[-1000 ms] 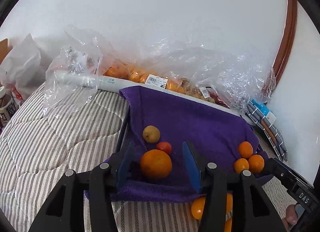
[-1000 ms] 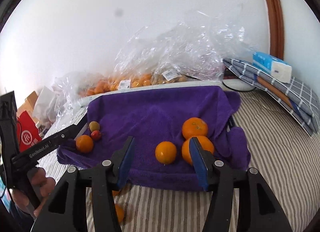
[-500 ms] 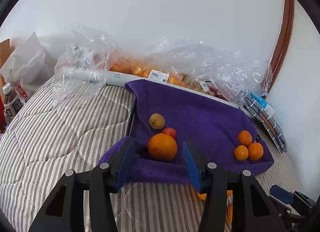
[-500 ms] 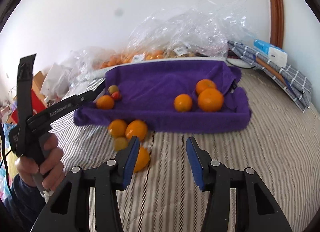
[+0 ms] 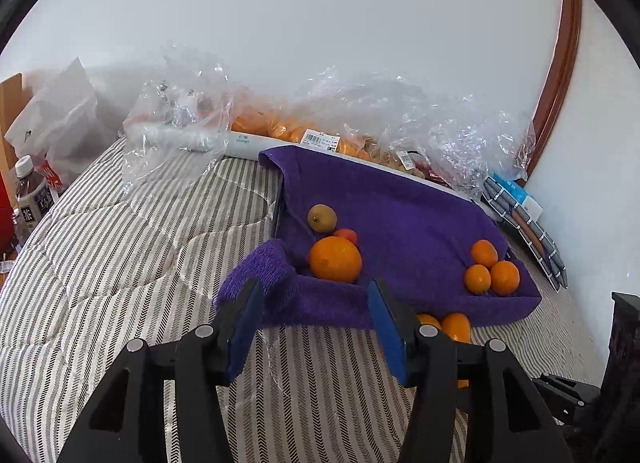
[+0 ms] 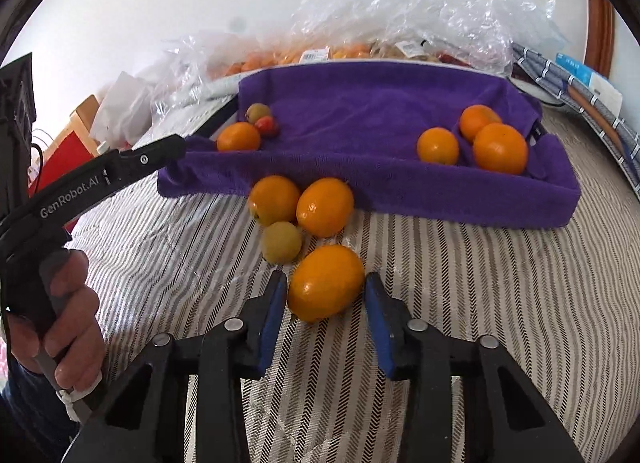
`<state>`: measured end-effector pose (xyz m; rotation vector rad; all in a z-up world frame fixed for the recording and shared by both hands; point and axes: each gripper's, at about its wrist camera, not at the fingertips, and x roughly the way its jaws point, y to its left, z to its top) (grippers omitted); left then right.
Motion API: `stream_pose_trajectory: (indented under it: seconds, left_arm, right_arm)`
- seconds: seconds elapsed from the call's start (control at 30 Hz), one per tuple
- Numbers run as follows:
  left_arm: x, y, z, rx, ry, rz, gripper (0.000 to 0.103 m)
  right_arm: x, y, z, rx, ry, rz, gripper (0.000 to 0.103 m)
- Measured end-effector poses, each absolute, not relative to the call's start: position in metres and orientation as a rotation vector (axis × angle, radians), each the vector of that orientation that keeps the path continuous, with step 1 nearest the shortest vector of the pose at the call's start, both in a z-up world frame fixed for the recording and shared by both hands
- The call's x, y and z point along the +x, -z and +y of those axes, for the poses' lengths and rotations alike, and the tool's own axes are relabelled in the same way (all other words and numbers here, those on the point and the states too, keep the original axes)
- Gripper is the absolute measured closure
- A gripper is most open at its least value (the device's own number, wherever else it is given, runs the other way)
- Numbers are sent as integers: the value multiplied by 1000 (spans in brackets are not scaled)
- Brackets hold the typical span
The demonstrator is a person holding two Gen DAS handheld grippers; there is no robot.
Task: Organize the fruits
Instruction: 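Grasp another orange from the bed with the right gripper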
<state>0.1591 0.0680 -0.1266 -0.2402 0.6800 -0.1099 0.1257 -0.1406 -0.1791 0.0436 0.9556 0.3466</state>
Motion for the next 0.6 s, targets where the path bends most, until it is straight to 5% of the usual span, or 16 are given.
stream_pose_trajectory:
  seconds: [0.6]
  left_arm:
    - [170, 143, 14, -222, 361, 834, 52]
  right_arm:
    - [117, 169, -213, 55, -252, 850, 66]
